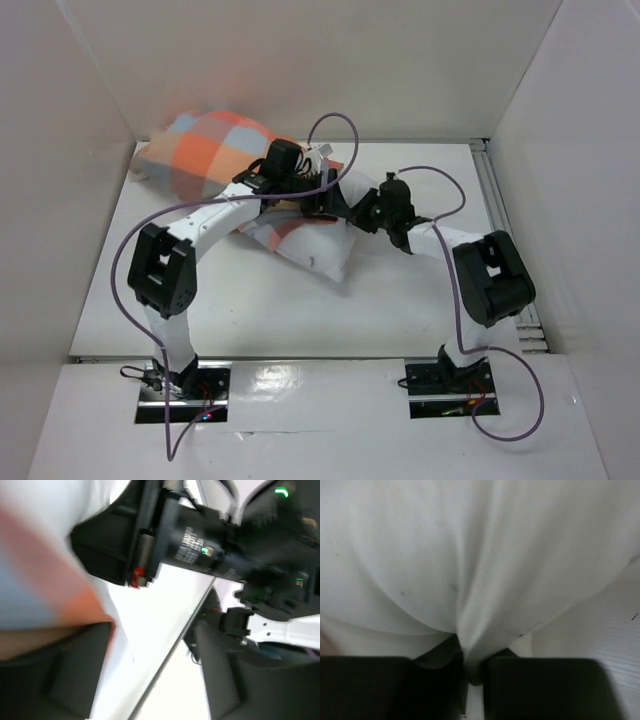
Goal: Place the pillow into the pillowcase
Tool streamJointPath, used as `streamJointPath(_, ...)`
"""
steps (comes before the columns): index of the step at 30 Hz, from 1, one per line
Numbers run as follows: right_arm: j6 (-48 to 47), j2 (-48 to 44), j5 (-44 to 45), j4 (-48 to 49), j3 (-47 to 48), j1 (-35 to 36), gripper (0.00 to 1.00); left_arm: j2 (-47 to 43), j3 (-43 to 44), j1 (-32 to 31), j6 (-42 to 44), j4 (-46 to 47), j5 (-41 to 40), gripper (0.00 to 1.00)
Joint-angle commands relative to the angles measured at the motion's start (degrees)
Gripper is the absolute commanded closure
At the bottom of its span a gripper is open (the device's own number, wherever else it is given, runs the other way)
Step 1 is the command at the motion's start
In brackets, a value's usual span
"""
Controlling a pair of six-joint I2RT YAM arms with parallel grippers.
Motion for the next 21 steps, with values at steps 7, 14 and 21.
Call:
streamJointPath(7, -12.5, -18.6, 3.6, -9.1, 1.5, 0.1, 0.0, -22.9, 0.9, -2.4, 16.0, -11.9, -36.9, 0.0)
streamJointPath(14, -17.2, -29.2, 8.6, -22.1, -1.2, 0.1, 0.0, -40.2, -33.6, -2.4, 5.2, -1.9, -52.3, 0.02)
streamJointPath(21, -17.8, -29.8, 0.5, -20.0, -6.1, 0.1, 0.0, -50.6, -56.5, -5.6, -1.0, 16.0, -54.7, 0.03)
